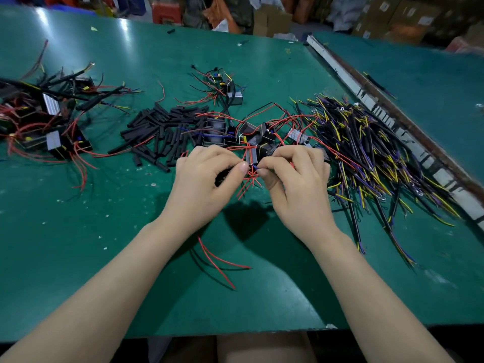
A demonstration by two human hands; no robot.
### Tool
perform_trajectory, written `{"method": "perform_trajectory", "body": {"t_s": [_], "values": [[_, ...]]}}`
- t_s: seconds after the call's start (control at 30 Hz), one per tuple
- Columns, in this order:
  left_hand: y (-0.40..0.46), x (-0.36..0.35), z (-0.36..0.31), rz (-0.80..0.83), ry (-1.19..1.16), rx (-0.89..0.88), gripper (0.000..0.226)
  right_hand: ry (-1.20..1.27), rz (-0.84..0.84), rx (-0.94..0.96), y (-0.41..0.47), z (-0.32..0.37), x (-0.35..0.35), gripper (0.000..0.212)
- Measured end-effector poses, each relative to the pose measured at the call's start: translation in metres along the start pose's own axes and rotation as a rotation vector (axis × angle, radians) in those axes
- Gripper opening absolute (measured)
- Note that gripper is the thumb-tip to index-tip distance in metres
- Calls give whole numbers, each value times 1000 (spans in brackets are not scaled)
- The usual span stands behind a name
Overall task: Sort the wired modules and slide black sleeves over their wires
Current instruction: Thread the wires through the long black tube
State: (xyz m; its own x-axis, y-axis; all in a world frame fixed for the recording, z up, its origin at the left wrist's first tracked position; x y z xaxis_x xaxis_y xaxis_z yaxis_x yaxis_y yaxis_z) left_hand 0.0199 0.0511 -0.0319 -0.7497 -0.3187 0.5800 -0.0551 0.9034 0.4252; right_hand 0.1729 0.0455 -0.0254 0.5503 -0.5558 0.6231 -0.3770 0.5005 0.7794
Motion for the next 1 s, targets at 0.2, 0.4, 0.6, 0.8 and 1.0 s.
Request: {"method": "perform_trajectory", "body": {"t_s": [0.2, 0.4, 0.6, 0.8, 1.0], "values": [[-2, -2, -5, 15, -60, -4, 18, -34, -19, 44, 1, 1, 3, 8], [-3, -3, -7, -52, -9, -28, 16, -16, -24, 43, 1, 1, 2, 7], [-8, -6, -14, -123, 183, -148, 19, -41, -5, 68, 0, 0, 0, 7], [-8, -8, -15, 70, 234, -341, 28, -30, -18, 42, -1, -5, 2, 6], [-3, 1, -14, 24, 2, -287, 12, 227, 14, 27, 3, -11, 2, 13]]}}
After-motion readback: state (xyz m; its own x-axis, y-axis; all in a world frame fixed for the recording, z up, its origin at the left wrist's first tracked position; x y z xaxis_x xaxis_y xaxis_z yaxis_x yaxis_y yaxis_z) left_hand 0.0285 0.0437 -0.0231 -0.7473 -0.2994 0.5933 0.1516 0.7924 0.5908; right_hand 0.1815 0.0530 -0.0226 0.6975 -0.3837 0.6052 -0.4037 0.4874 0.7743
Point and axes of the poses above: each hand's wrist, its own y-axis towards the middle knuckle, its own x-axis out of the back of the hand, z = x × y, the point moved 5 cm from there along y, towards the middle knuckle, and after that the axes turned 13 degrees about x, right-handed, at the moved point
